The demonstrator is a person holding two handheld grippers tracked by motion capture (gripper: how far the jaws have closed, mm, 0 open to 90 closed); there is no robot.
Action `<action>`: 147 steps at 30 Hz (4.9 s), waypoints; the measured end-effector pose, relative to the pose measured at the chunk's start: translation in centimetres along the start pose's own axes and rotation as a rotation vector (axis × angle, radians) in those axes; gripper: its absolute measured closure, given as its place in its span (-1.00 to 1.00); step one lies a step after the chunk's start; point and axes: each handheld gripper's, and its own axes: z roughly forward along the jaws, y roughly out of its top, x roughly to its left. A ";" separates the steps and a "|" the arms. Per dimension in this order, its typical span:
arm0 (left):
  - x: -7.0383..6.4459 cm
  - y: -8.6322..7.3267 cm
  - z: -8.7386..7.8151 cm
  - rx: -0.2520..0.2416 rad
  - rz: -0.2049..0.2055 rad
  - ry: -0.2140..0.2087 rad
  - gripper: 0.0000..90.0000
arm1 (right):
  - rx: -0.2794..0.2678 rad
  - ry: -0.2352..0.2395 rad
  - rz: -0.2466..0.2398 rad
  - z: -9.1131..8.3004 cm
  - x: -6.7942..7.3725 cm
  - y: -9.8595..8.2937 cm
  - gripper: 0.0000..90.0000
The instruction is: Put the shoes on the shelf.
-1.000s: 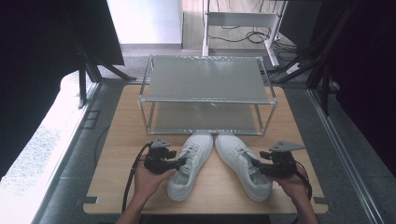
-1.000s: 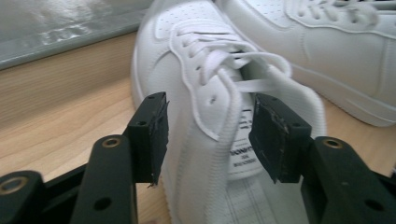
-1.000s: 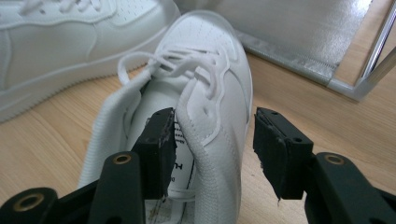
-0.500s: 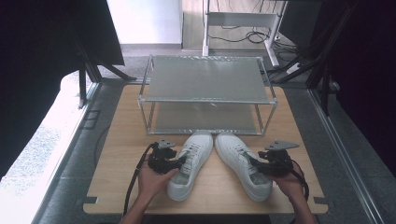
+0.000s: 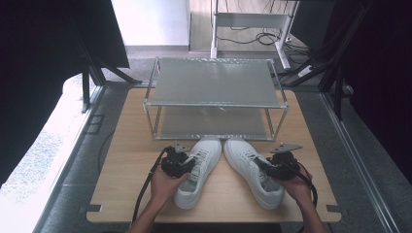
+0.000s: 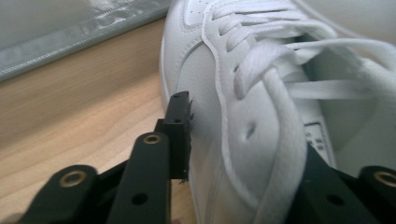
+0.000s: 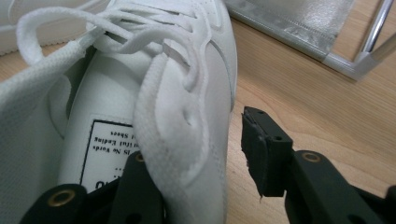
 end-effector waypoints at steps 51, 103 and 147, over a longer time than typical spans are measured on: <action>4.7 -0.5 -6.4 -0.253 -0.165 -0.183 0.84 | -0.280 0.172 0.117 -5.3 -1.2 -0.6 0.89; 6.8 -0.1 -10.9 -0.486 -0.301 -0.343 0.83 | -0.520 0.327 0.221 -8.4 -1.4 0.7 0.91; 9.4 10.0 -11.3 -0.565 -0.331 -0.369 0.84 | -0.665 0.296 0.270 -10.5 -4.4 12.2 0.90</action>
